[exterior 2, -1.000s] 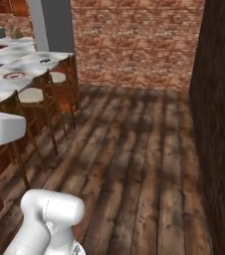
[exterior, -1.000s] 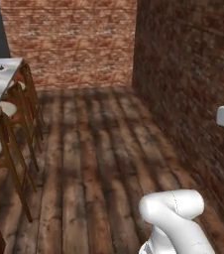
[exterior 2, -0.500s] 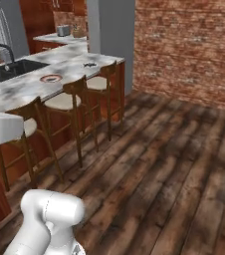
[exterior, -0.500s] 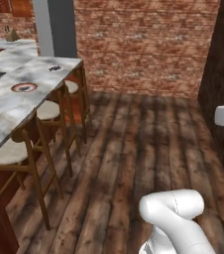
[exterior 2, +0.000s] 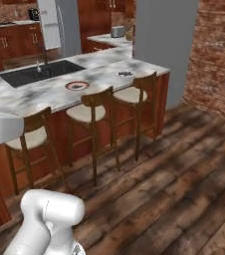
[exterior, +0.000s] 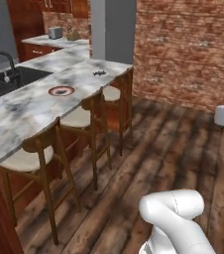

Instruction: Transport the fish and squash to the fridge. Place the fish on the rack containing meat and place the squash on the rack containing the vegetable, ensuring meats and vegetables are on different racks.

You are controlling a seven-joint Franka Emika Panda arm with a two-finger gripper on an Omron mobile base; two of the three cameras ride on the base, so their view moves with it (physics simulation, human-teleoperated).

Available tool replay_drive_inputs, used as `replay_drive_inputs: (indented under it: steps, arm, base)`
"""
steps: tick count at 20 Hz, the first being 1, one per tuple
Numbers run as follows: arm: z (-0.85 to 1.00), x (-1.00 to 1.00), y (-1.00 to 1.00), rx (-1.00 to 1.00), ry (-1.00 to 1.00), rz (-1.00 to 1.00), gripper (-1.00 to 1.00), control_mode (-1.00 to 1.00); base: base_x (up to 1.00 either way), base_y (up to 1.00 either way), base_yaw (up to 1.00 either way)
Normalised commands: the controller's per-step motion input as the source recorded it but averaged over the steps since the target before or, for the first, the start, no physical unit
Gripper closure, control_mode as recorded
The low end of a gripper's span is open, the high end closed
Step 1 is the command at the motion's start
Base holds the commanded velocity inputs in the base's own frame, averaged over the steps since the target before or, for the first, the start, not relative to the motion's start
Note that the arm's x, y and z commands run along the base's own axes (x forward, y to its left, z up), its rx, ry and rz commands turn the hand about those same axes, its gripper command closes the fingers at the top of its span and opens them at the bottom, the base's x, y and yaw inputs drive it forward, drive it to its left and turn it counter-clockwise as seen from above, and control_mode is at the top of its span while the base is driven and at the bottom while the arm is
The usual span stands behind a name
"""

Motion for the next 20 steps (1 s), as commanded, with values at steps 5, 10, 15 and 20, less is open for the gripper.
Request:
replay_drive_inputs:
  steps: [5,10,15,20]
  arm:
    - [0.00,0.00,0.00,0.00,0.00,0.00,-1.00,1.00]
    - [0.00,0.00,0.00,0.00,0.00,0.00,-1.00,1.00]
    - [0.00,0.00,0.00,0.00,0.00,0.00,-1.00,1.00]
    - [0.00,0.00,0.00,0.00,0.00,0.00,-1.00,1.00]
  base:
    - [1.00,-0.81,0.50]
    - [1.00,-0.75,0.51]
    - [1.00,-0.69,0.54]
    - [0.87,-0.79,0.48]
